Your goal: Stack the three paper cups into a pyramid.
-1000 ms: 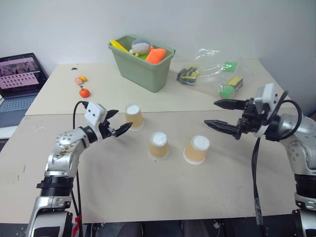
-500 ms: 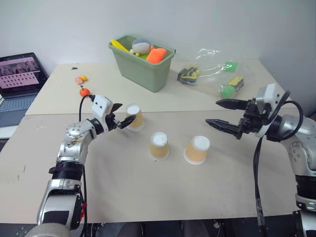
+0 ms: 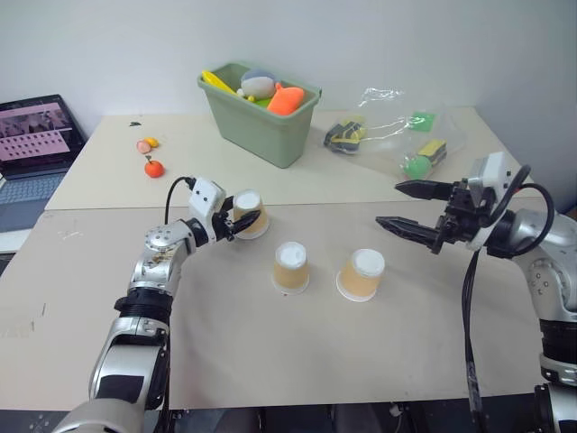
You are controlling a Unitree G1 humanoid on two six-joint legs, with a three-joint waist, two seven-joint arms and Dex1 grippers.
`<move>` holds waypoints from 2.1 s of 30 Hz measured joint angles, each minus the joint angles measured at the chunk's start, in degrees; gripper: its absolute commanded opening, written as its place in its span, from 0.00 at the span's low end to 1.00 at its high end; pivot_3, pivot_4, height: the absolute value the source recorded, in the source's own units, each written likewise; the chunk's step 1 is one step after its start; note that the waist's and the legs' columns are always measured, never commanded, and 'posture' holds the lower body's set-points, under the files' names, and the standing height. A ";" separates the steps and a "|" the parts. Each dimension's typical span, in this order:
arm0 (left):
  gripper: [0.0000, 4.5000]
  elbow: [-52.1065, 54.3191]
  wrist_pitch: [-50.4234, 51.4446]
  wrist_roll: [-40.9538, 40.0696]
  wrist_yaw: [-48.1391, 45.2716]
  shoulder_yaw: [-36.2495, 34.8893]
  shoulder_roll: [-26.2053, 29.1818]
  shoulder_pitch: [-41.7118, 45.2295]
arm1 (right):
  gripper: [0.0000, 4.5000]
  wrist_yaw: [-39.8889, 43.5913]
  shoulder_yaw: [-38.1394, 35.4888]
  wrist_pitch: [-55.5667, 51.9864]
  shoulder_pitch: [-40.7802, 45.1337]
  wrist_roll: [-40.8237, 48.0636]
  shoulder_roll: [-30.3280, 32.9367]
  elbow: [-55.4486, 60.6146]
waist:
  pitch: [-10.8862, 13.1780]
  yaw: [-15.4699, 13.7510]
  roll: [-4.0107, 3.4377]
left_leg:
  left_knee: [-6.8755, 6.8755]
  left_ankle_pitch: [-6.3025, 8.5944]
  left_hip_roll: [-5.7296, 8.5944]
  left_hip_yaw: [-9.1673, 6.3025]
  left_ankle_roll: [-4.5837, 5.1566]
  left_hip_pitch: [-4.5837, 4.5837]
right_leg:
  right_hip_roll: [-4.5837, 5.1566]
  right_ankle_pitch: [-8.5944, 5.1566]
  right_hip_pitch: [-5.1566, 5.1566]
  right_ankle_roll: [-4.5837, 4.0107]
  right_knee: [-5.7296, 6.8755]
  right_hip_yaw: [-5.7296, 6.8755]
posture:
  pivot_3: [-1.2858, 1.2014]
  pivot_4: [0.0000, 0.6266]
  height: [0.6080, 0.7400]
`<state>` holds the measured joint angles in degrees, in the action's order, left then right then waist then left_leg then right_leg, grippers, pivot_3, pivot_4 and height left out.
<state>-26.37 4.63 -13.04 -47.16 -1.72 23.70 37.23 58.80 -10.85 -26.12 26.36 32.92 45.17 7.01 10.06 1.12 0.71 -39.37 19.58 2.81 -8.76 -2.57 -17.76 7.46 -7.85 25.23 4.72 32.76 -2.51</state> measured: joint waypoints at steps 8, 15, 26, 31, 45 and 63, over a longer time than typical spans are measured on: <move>0.55 21.71 10.77 -9.17 -10.34 -2.41 11.18 -13.16 | 1.00 -0.03 -0.50 -0.10 0.08 0.00 0.25 -0.27 | 0.00 0.92 -0.01 | 0.00 0.11 -0.01 0.00 0.19 -0.12 | 0.00 0.00 0.20 0.00 0.18 -0.01 | 0.52 0.24 1.00; 0.55 25.94 11.83 -9.90 -12.12 -3.43 12.76 -17.11 | 1.00 0.17 -0.57 -0.09 1.39 -0.10 0.11 -2.05 | 0.00 0.45 -0.01 | -0.29 0.20 0.00 0.00 0.36 -0.09 | 0.00 0.00 0.09 -0.01 0.21 0.00 | 0.52 0.24 1.00; 0.55 28.55 12.49 -9.54 -12.41 0.58 10.68 -17.43 | 1.00 0.55 -0.49 -0.07 1.81 -0.13 0.02 -2.19 | 0.00 0.43 -0.01 | -0.43 0.20 0.00 0.00 0.35 -0.08 | 0.00 0.03 0.02 -0.05 0.26 -0.01 | 0.52 0.24 1.00; 0.55 26.98 12.78 -9.24 -13.10 0.88 10.78 -16.58 | 1.00 0.07 -0.99 -0.07 1.41 -0.13 0.03 -2.18 | 0.00 0.29 -0.01 | -0.44 0.20 0.01 0.00 0.35 -0.08 | 0.00 0.03 0.02 -0.05 0.25 0.00 | 0.52 0.24 1.00; 0.99 26.49 12.95 -8.55 -16.15 3.90 10.81 -16.44 | 1.00 -0.45 -1.11 -0.06 0.90 -0.12 0.03 -2.18 | 0.00 0.27 -0.01 | -0.43 0.21 0.01 0.00 0.38 -0.10 | 0.00 0.03 0.03 -0.05 0.23 0.00 | 0.52 0.24 1.00; 0.99 35.65 33.55 -25.72 -13.93 -7.12 19.54 -1.36 | 1.00 0.34 -1.60 2.26 -0.88 -1.50 1.16 -6.93 | 0.01 0.48 0.01 | -0.46 0.27 0.03 0.00 0.47 -0.13 | 0.00 0.05 0.03 0.00 0.32 0.00 | 0.52 0.24 1.00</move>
<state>9.28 38.18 -38.76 -61.08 -8.84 43.24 35.88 59.15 -12.45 -23.85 25.48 31.42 46.32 0.08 10.07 1.60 0.71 -39.83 19.85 2.83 -8.76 -2.10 -17.89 7.47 -7.80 25.26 4.72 33.08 -2.51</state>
